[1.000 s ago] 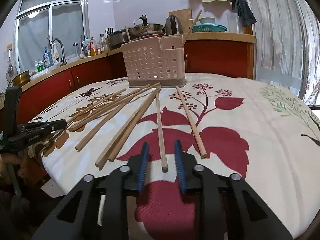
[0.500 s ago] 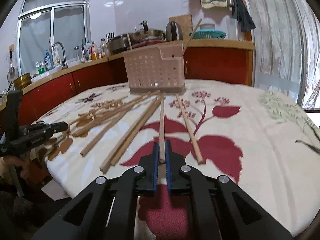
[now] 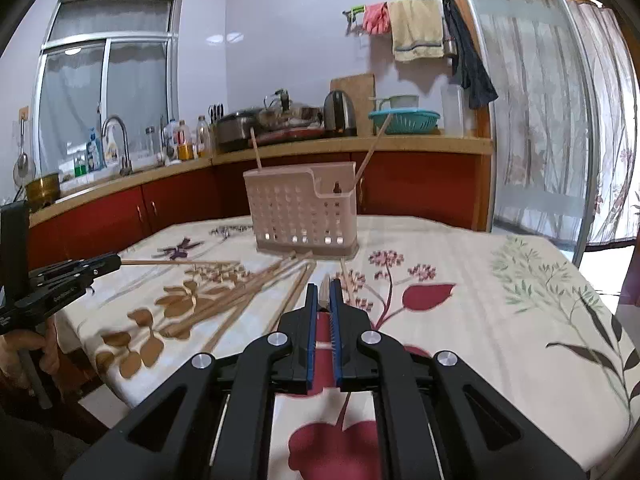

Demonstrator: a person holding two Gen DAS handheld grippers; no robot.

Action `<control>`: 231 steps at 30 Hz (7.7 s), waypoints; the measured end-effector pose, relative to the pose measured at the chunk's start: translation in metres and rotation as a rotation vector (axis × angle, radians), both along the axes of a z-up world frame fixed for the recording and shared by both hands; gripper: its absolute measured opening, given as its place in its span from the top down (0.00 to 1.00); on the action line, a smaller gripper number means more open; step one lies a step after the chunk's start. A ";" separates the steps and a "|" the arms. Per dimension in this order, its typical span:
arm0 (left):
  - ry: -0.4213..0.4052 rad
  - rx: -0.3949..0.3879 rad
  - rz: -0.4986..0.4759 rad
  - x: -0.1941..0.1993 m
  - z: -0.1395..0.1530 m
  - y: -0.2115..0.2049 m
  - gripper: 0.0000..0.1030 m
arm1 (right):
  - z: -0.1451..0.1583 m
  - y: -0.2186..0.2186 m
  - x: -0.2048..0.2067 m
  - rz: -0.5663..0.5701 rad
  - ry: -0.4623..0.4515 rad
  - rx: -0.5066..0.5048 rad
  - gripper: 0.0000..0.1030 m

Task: Organize utensils
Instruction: 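Carry both chopsticks upright over the pink holder and lower them in, then open the right tool to drop its chopstick while the left tool opens too, then close the left tool on a loose chopstick while the right tool grasps another, then lift both held chopsticks upright and lower them into the pink holder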

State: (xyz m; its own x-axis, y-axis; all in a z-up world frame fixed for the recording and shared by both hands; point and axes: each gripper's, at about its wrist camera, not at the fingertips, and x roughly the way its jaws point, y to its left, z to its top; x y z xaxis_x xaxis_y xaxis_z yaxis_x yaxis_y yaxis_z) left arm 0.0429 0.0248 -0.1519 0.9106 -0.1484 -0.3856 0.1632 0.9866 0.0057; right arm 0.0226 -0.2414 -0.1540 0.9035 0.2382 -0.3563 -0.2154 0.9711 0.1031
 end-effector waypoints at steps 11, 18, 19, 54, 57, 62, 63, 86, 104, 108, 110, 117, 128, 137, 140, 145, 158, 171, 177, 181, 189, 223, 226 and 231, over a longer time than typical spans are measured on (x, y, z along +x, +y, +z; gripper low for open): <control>-0.101 -0.068 0.022 -0.013 0.070 0.014 0.94 | 0.054 -0.007 -0.004 -0.023 -0.094 0.022 0.93; -0.089 -0.060 0.015 0.006 0.089 0.017 0.94 | 0.073 -0.004 0.016 -0.018 -0.098 0.011 0.93; -0.091 -0.061 0.013 0.010 0.090 0.017 0.94 | 0.075 -0.003 0.021 -0.015 -0.102 0.005 0.93; -0.331 -0.127 -0.161 0.132 0.224 -0.026 0.94 | 0.184 0.006 0.142 0.068 -0.306 0.067 0.93; -0.338 -0.126 -0.151 0.151 0.226 -0.031 0.94 | 0.186 0.008 0.156 0.072 -0.308 0.065 0.93; -0.297 -0.109 -0.135 0.183 0.206 -0.040 0.94 | 0.168 0.009 0.184 0.069 -0.261 0.066 0.93; -0.272 -0.111 -0.134 0.190 0.199 -0.042 0.94 | 0.165 0.009 0.188 0.069 -0.247 0.070 0.93; -0.102 -0.075 -0.134 0.207 0.128 -0.042 0.42 | 0.113 0.013 0.209 0.014 -0.108 0.048 0.65; 0.093 -0.061 -0.087 0.115 0.049 -0.028 0.42 | 0.062 -0.007 0.105 -0.048 -0.035 -0.001 0.60; 0.150 -0.052 -0.087 0.101 0.021 -0.029 0.45 | 0.026 -0.011 0.091 -0.056 0.058 0.007 0.60; 0.175 -0.046 -0.095 0.095 0.007 -0.029 0.48 | 0.015 -0.013 0.084 -0.058 0.089 0.020 0.59; 0.274 -0.023 -0.102 0.087 -0.035 -0.035 0.53 | -0.011 -0.014 0.063 -0.054 0.143 0.029 0.59; 0.332 0.016 -0.107 0.077 -0.069 -0.038 0.61 | -0.024 -0.016 0.054 -0.049 0.171 0.036 0.60; 0.314 0.030 -0.101 0.066 -0.070 -0.036 0.67 | -0.025 -0.015 0.053 -0.046 0.171 0.036 0.60; 0.326 0.030 -0.123 0.062 -0.072 -0.039 0.75 | -0.029 -0.015 0.052 -0.050 0.176 0.036 0.59; 0.304 0.047 -0.129 0.055 -0.076 -0.044 0.86 | -0.039 -0.019 0.048 -0.056 0.189 0.038 0.60; 0.285 0.023 -0.126 0.049 -0.078 -0.043 0.94 | -0.058 -0.024 0.035 -0.050 0.199 0.029 0.60; 0.285 0.024 -0.127 0.048 -0.078 -0.043 0.94 | -0.081 -0.026 0.036 -0.049 0.232 0.016 0.77; 0.283 0.024 -0.126 0.048 -0.078 -0.043 0.94 | -0.082 -0.030 0.036 -0.070 0.219 0.015 0.92; 0.285 0.025 -0.125 0.048 -0.078 -0.043 0.94 | -0.081 -0.025 0.033 -0.061 0.211 -0.025 0.94; 0.244 0.026 -0.112 0.039 -0.063 -0.038 0.94 | -0.048 -0.017 0.017 -0.058 0.119 -0.072 0.94; -0.023 -0.004 -0.062 0.034 0.094 -0.005 0.94 | 0.087 -0.002 0.041 -0.012 -0.176 -0.013 0.94; -0.022 0.000 -0.066 0.044 0.097 -0.008 0.94 | 0.087 -0.004 0.049 -0.017 -0.173 -0.003 0.94; -0.025 0.004 -0.071 0.056 0.099 -0.010 0.94 | 0.090 -0.002 0.056 -0.016 -0.171 -0.007 0.94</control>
State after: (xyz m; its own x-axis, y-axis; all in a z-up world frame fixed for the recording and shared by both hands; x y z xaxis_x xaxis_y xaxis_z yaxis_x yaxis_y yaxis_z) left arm 0.0985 0.0150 -0.0527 0.9071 -0.2118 -0.3638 0.2328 0.9724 0.0145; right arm 0.0786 -0.2438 -0.0640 0.9547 0.2216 -0.1984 -0.2139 0.9750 0.0595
